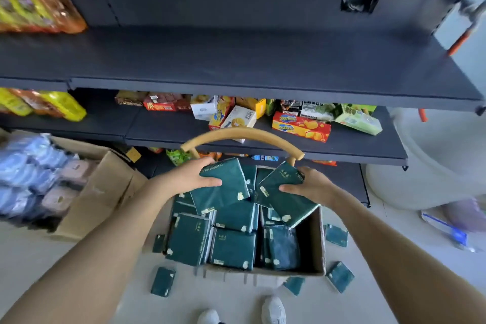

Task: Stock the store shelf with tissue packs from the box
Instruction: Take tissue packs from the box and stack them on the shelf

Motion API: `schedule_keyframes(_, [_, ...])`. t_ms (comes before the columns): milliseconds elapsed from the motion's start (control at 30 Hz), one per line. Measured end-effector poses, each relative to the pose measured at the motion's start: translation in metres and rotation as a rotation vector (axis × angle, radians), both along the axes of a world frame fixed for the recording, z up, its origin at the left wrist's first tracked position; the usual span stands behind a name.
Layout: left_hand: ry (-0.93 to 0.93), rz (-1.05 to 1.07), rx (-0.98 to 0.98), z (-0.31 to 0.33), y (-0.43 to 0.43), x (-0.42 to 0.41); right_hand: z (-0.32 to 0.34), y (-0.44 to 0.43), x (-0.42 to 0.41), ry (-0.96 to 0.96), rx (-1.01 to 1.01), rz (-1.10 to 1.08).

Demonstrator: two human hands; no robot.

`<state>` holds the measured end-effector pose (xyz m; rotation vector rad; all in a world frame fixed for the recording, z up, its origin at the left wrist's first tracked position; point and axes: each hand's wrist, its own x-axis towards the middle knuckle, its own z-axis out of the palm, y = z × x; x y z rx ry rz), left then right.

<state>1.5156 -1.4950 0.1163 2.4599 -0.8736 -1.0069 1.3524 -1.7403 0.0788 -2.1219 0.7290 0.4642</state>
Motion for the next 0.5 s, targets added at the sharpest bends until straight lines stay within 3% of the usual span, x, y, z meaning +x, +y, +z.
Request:
schedule_keyframes(300, [-0.221,0.134,-0.212,0.127,0.103,0.077,0.135,0.082,0.092,-0.280,0.070,-0.054])
schedule_keyframes(500, [-0.355,0.123,-0.416,0.203,0.186,0.151,0.208,0.172,0.158,-0.413,-0.133,-0.146])
